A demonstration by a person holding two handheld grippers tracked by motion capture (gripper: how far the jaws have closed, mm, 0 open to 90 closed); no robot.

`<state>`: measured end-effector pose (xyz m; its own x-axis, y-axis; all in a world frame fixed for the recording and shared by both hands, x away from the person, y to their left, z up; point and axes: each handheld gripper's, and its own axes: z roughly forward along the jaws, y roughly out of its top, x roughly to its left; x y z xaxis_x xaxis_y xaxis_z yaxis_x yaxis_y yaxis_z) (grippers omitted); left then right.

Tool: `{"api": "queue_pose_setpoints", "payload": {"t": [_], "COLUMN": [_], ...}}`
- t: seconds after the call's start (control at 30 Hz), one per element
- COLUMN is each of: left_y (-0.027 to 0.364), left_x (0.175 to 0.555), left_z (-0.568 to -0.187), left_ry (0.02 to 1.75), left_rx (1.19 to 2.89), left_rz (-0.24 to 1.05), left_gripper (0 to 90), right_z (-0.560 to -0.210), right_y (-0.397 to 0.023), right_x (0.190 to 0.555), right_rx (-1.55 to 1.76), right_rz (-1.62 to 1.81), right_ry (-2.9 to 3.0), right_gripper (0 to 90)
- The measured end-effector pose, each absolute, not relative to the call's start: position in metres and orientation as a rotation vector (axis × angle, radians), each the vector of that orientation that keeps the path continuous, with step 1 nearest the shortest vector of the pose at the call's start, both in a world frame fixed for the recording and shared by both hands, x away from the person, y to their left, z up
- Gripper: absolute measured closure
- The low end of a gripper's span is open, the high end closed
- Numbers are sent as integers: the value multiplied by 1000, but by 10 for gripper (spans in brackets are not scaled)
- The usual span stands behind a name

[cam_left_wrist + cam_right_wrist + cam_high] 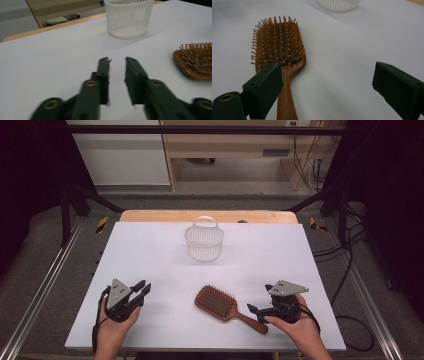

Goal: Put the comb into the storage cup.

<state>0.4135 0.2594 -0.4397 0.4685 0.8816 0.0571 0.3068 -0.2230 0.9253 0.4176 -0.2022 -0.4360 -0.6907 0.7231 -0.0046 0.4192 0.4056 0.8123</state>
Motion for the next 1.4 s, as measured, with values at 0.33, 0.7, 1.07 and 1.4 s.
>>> {"api": "queue_pose_setpoints", "payload": {"t": [0.33,0.7,1.07,1.4], "left_y": [269,271,267,266], "left_x": [423,424,423,423], "left_z": [-444,-444,-445,-445], "left_ry": [1092,1073,1051,1039], "left_rx": [1629,1618,1642,1648], "left_rz": [812,803,801,802], "left_gripper": [45,34,33,33], "right_z": [-435,-443,-448,-453], "right_y": [-184,-169,-162,-151], "right_x": [417,416,421,421], "right_rx": [944,899,896,883], "right_rz": [1015,894,815,805], "right_ry": [2473,2602,2656,2714], "right_gripper": [107,118,187,369]}}
